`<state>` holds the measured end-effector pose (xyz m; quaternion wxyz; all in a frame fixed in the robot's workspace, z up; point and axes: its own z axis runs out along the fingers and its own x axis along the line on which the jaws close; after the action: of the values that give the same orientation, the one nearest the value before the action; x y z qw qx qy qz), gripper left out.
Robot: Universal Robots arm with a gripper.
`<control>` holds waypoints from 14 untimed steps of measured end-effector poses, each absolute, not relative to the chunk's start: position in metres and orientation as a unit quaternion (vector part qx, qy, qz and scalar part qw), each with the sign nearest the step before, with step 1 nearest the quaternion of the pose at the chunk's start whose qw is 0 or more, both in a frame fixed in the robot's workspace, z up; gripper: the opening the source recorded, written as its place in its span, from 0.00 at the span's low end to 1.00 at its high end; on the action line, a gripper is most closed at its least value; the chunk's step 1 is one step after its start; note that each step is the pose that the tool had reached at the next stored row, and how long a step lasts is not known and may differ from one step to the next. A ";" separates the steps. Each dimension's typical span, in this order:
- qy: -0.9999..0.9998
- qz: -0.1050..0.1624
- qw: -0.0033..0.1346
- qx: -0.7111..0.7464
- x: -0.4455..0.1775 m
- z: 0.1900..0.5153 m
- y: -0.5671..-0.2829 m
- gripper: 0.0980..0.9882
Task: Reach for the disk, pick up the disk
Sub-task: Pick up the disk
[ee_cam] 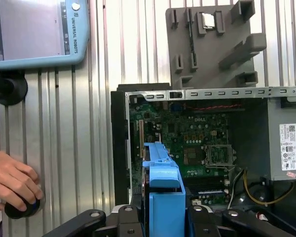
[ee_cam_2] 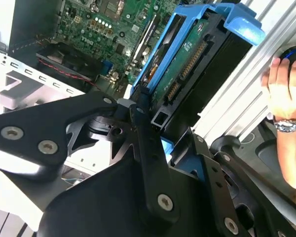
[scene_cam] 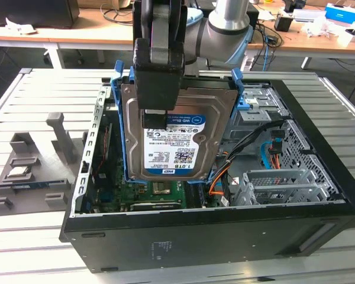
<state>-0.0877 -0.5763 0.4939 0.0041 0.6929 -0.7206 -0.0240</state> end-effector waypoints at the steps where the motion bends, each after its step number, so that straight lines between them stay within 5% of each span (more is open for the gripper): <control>1: -0.721 -0.024 0.004 0.693 -0.088 0.494 -0.576 0.30; 14: -0.721 -0.024 0.005 0.693 -0.040 0.494 -0.576 0.30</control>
<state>-0.0397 -0.5763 0.4939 0.0052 0.6928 -0.7207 -0.0238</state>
